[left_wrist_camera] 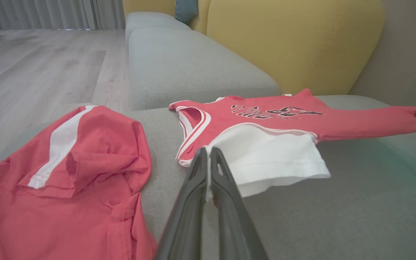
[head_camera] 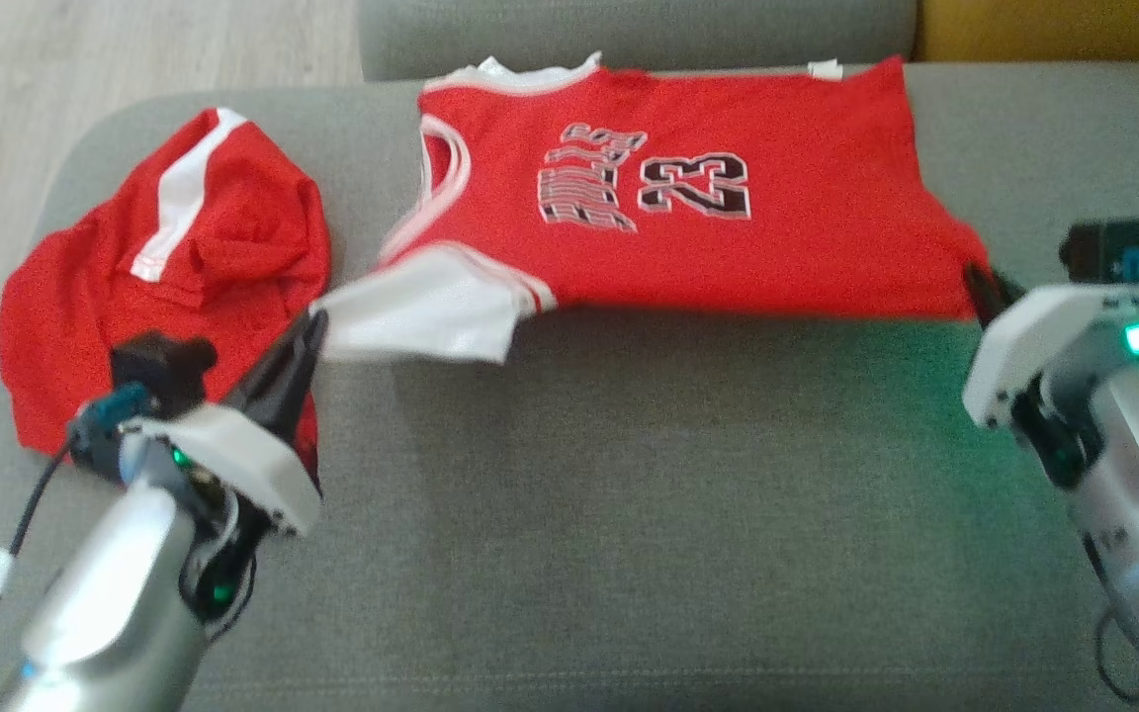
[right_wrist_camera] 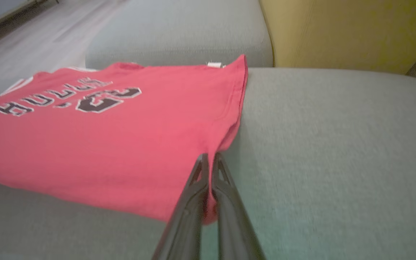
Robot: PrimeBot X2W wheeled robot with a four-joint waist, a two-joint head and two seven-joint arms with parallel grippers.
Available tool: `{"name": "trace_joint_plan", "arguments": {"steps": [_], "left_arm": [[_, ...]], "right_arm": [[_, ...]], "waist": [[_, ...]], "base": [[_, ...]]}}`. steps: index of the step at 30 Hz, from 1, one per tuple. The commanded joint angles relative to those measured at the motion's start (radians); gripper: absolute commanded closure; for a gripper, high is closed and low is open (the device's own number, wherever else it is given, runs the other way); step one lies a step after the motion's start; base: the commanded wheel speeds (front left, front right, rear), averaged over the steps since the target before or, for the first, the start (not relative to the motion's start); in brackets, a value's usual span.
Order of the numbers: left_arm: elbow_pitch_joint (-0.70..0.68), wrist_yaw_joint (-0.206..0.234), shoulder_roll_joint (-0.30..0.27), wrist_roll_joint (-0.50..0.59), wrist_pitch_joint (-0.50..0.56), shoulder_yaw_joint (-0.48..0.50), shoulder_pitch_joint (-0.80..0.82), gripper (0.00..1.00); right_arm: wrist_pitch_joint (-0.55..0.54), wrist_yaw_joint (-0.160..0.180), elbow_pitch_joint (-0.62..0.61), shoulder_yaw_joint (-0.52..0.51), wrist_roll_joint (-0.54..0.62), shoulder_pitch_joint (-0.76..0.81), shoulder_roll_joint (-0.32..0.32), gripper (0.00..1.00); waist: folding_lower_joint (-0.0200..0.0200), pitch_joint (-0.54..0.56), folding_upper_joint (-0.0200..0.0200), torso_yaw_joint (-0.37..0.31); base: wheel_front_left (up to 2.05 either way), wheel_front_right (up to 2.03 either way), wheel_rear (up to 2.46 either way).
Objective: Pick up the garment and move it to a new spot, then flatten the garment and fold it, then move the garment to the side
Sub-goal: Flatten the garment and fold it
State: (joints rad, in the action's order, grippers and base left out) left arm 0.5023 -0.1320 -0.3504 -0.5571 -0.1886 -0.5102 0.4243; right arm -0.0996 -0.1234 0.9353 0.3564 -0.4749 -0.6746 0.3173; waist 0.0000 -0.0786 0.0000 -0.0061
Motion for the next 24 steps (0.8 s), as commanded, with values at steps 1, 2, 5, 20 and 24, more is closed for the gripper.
{"name": "trace_joint_plan", "arguments": {"steps": [1, 2, 5, 20, 24], "left_arm": [[-0.05, 0.001, -0.056, -0.013, 0.007, 0.033, 0.015, 1.0], [-0.069, 0.001, -0.066, -0.02, 0.018, 0.028, -0.003, 1.0], [-0.109, 0.001, -0.082, -0.035, 0.042, 0.02, -0.038, 1.0], [-0.415, 0.012, -0.21, -0.147, 0.27, -0.018, -0.26, 1.0], [-0.492, 0.024, -0.245, -0.168, 0.331, -0.027, -0.301, 1.0]], "right_arm": [[-0.019, -0.007, -0.045, 0.024, -0.021, 0.019, 0.034, 1.0], [-0.037, -0.007, -0.061, 0.034, -0.034, 0.038, 0.052, 1.0], [-0.071, -0.007, -0.095, 0.047, -0.064, 0.077, 0.085, 1.0], [-0.377, -0.007, -0.353, 0.076, -0.191, 0.302, 0.267, 1.0], [-0.468, -0.007, -0.407, 0.053, -0.208, 0.357, 0.292, 1.0]], "waist": [[0.0, 0.021, 0.0, 0.003], [0.0, 0.029, 0.0, 0.004], [0.0, 0.044, 0.0, 0.004], [0.0, 0.101, 0.0, -0.009], [0.0, 0.104, 0.0, -0.009]], "base": [[0.0, 0.0, 0.0], [0.0, 0.0, 0.0], [0.0, 0.0, 0.0], [0.0, 0.0, 0.0], [0.0, 0.0, 0.0]]}}
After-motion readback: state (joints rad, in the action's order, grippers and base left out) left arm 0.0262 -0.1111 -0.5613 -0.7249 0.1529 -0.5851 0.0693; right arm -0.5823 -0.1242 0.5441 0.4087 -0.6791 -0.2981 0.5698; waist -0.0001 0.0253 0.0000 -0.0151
